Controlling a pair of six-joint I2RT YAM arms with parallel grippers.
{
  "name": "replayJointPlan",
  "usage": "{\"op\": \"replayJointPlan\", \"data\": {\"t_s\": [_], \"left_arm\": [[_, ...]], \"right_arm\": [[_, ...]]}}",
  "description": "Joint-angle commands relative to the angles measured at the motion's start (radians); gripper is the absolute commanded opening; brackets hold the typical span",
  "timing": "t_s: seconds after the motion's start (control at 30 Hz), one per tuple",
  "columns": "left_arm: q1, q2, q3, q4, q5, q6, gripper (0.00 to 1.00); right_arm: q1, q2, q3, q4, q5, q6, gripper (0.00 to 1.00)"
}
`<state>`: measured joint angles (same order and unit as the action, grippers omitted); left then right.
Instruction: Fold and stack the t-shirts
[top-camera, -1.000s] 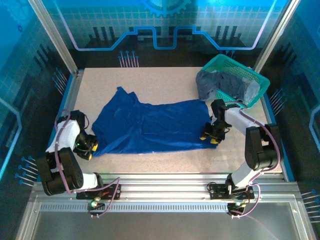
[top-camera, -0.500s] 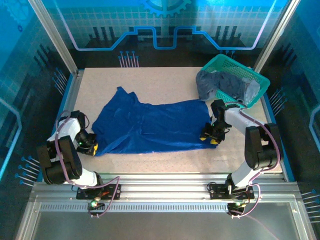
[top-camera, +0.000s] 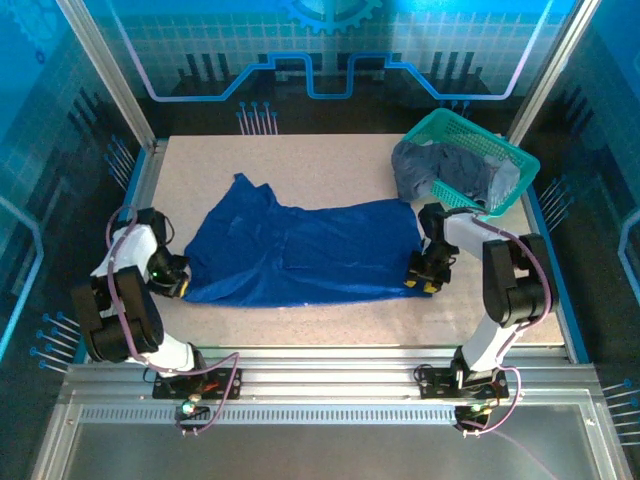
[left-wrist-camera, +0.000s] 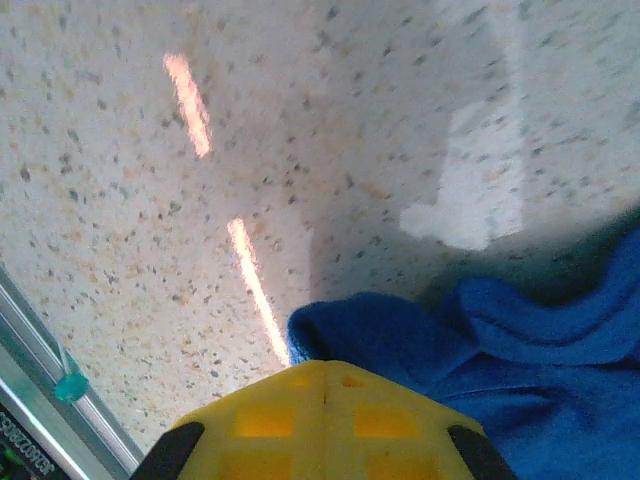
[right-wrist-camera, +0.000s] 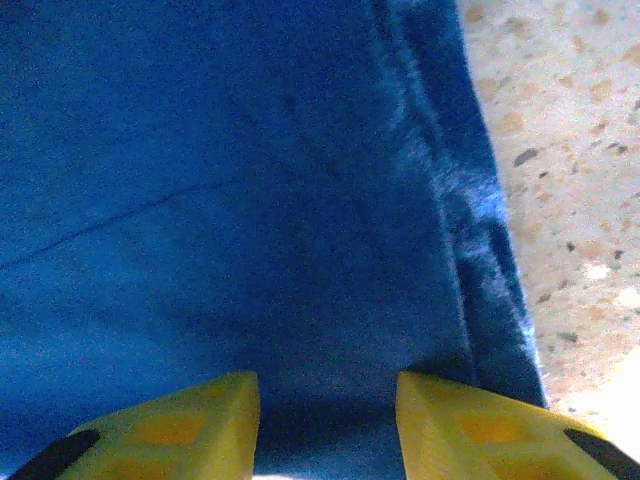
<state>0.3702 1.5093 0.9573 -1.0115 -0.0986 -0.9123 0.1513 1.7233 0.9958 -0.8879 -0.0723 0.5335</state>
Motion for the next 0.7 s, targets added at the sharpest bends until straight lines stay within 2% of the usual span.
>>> {"op": "replayJointPlan", "data": {"t_s": [0.0, 0.37, 0.57, 0.67], "left_arm": [[0.010, 0.033, 0.049, -0.066, -0.063, 0.076, 0.00], [0.009, 0.191, 0.124, -0.043, -0.102, 0.157, 0.00], [-0.008, 0.237, 0.187, -0.052, -0.221, 0.205, 0.00], [-0.015, 0.238, 0.200, -0.076, -0.236, 0.223, 0.00]], "right_arm": [[-0.003, 0.025, 0.030, -0.042, 0.047, 0.000, 0.41], [0.000, 0.047, 0.038, -0.030, 0.053, -0.010, 0.41], [0.003, 0.047, 0.037, -0.033, 0.087, -0.019, 0.41], [0.002, 0.048, 0.036, -0.030, 0.094, -0.023, 0.41]]}}
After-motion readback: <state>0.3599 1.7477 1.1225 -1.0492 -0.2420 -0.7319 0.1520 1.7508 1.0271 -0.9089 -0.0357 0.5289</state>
